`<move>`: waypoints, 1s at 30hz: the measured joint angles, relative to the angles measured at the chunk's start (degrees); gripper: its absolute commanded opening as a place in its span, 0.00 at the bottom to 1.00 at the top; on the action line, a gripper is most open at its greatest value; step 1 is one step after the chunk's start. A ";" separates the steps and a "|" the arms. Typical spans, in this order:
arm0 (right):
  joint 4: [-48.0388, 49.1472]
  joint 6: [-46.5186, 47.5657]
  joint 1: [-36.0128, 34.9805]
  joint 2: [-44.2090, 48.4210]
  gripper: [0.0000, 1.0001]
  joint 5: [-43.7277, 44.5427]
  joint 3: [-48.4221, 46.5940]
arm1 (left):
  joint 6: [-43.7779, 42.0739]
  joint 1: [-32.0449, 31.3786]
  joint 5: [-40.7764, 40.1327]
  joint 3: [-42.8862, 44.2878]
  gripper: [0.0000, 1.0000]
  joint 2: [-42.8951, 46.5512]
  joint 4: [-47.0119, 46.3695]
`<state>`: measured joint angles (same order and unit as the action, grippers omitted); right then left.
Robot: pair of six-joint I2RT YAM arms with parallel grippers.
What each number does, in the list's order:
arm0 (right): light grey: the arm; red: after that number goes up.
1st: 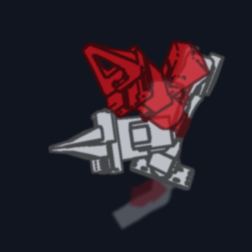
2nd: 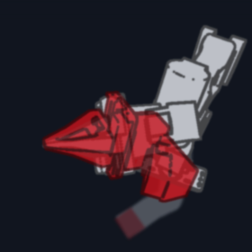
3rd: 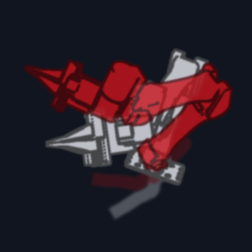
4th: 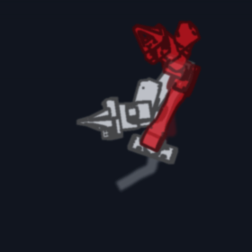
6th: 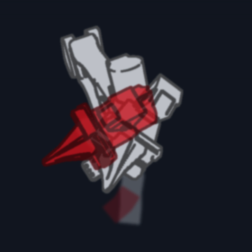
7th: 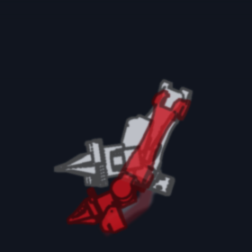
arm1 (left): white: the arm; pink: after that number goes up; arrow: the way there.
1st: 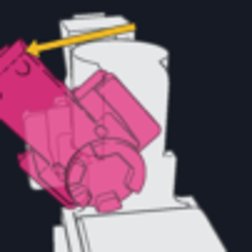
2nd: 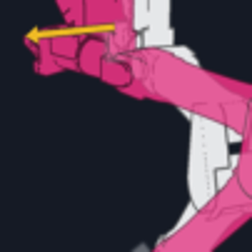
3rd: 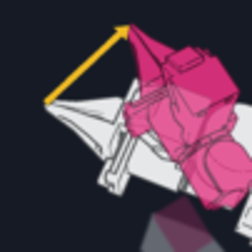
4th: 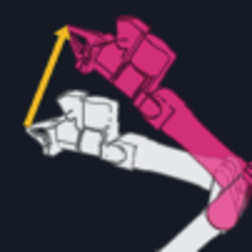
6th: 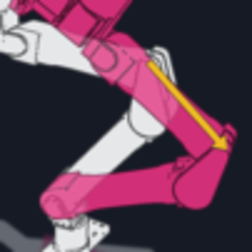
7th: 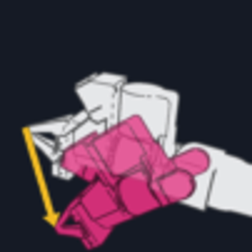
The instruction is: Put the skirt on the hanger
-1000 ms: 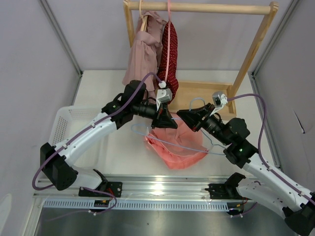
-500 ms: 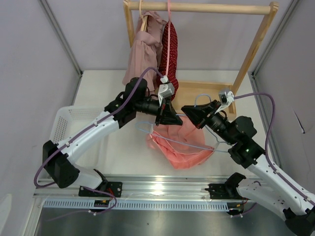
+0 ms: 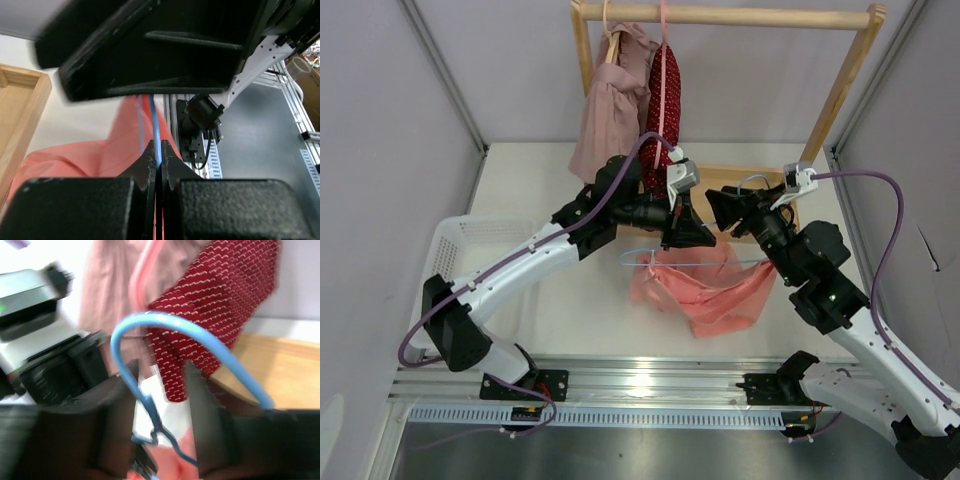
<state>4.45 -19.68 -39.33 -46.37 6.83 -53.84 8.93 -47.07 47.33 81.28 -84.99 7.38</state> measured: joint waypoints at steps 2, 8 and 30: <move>-0.33 0.66 0.00 -0.94 0.64 2.64 -0.57 | 0.74 -0.70 -1.57 0.50 0.00 -0.63 -0.66; -1.95 2.05 0.09 -3.02 0.82 7.61 -2.54 | 1.73 -0.94 -6.64 1.51 0.00 -1.42 -0.96; -14.01 2.36 6.32 -3.91 0.99 19.43 -6.73 | 4.15 -1.77 -21.73 10.95 0.00 -9.57 -0.37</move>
<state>-9.56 -17.32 -33.01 -50.28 26.26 -60.58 13.08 -48.84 25.61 92.23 -94.56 7.01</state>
